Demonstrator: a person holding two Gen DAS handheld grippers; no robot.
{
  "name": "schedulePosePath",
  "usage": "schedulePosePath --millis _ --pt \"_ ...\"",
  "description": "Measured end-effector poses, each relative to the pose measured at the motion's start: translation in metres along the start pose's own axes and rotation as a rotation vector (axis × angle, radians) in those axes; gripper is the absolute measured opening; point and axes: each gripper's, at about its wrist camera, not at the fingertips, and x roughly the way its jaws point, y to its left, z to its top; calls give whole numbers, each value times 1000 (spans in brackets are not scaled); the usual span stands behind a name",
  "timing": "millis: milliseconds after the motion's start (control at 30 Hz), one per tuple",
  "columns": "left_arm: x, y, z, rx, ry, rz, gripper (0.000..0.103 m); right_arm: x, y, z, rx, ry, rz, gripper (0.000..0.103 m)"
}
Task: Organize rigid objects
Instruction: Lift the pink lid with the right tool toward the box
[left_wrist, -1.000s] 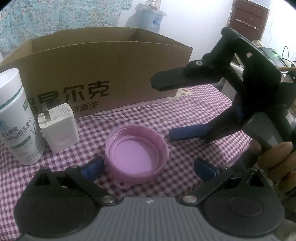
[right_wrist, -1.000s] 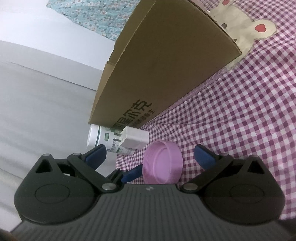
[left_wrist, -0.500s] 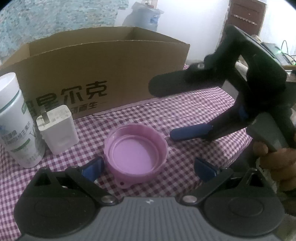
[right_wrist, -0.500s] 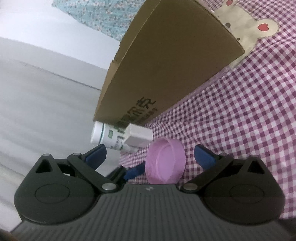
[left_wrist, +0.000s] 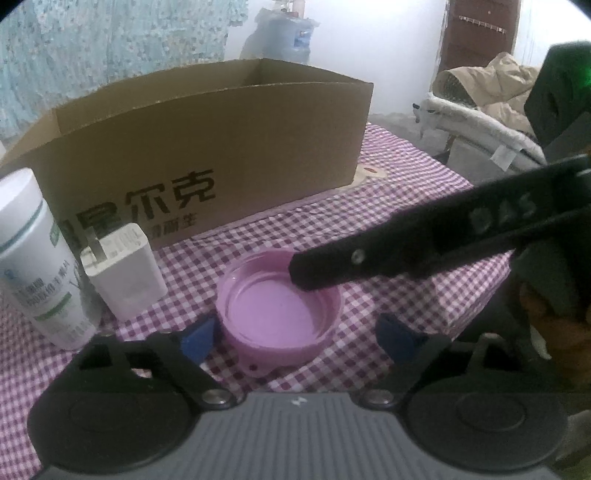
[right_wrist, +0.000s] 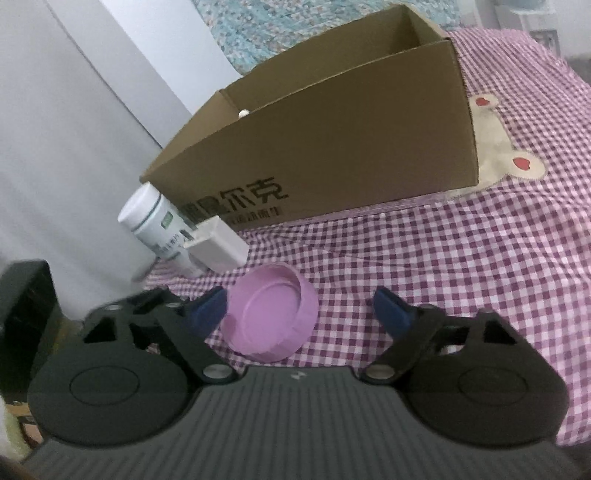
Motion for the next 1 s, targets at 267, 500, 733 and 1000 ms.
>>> schedulePosePath --millis 267,500,733,1000 --pt "-1 1 0 17 -12 61 73 8 7 0 -52 27 -51 49" --pt "-3 0 0 23 -36 76 72 13 10 -1 -77 43 -56 26" --pt "-19 -9 7 50 -84 89 72 0 17 3 -94 17 -67 21" --pt "-56 -7 64 111 -230 137 72 -41 50 51 -225 -127 -62 21"
